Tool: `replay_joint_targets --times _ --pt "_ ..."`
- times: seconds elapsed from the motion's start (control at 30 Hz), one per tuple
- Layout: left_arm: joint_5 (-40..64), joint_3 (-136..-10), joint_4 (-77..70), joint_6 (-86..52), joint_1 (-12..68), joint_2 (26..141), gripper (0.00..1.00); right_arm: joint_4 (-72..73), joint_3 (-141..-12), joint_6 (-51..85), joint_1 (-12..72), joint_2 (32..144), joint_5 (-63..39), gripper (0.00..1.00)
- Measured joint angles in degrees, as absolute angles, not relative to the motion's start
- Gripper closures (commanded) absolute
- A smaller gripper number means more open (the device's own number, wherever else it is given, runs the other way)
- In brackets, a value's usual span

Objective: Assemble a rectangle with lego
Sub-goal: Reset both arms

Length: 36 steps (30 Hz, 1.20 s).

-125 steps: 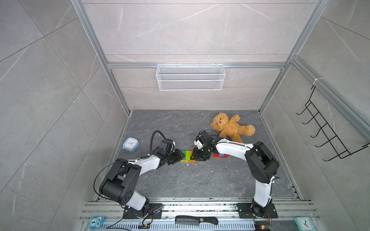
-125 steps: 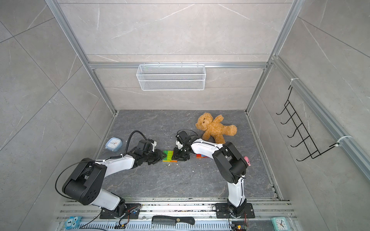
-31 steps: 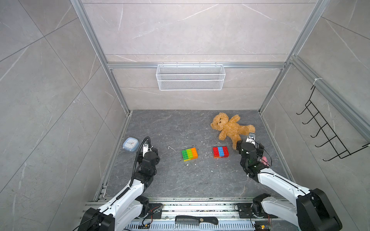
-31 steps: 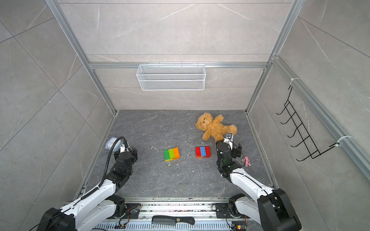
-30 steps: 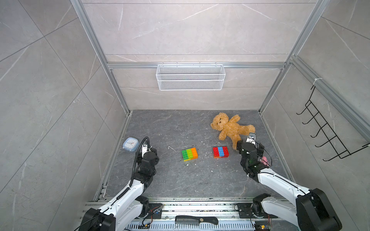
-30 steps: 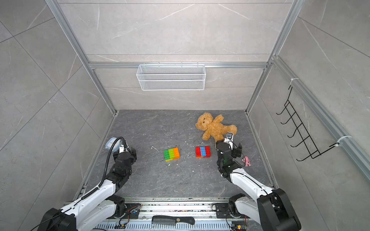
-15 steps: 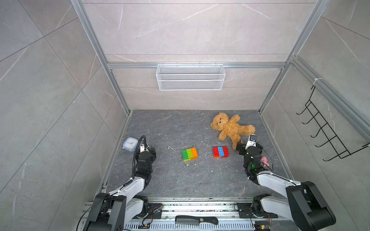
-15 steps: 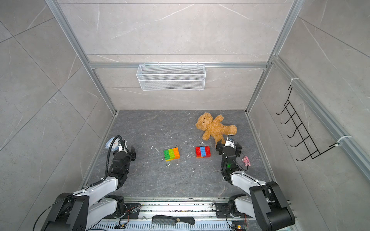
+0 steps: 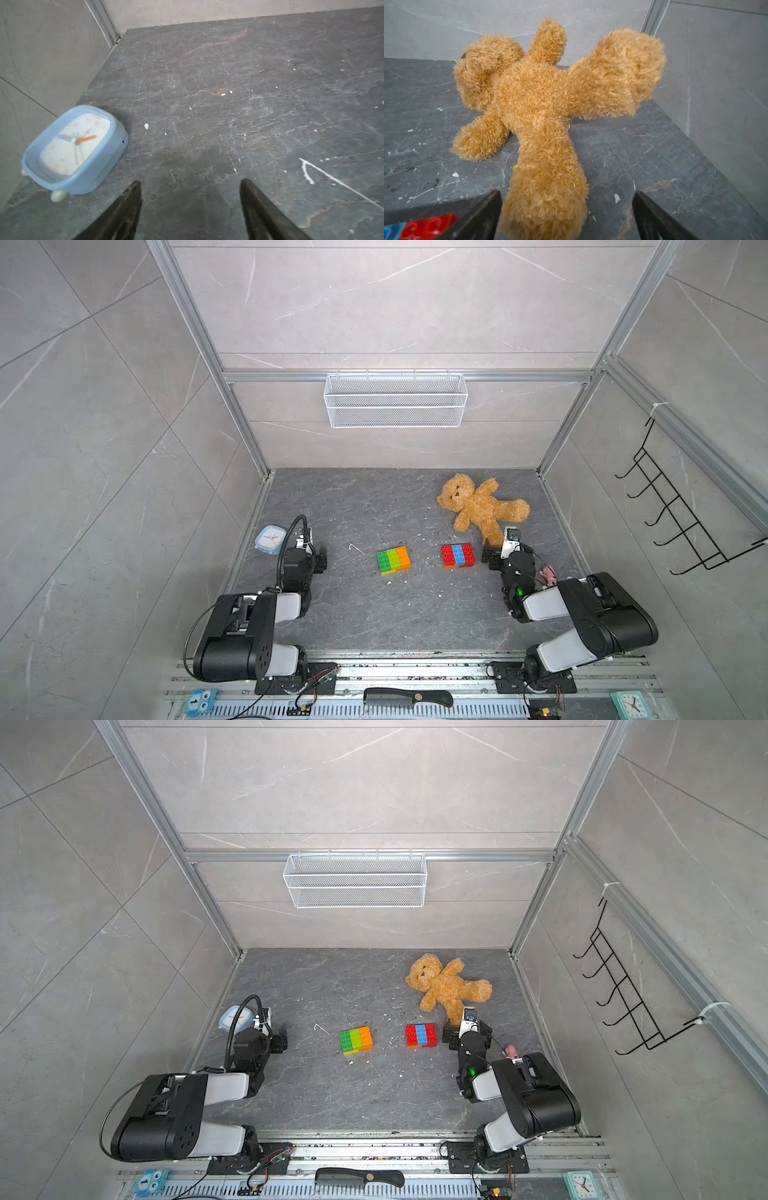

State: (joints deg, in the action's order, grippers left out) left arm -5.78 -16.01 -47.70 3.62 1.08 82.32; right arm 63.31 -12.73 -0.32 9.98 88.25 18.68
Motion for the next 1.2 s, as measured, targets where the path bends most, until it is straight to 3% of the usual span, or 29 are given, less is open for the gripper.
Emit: replay_joint_targets --times 0.3,1.2 --pt "-1.1 -20.4 -46.3 0.4 -4.6 85.8 0.0 58.0 -18.3 3.0 6.2 88.2 19.0 0.0" --pt "0.1 -20.4 -45.3 -0.1 -4.6 85.8 0.0 56.8 -18.3 3.2 6.3 88.2 18.6 0.0"
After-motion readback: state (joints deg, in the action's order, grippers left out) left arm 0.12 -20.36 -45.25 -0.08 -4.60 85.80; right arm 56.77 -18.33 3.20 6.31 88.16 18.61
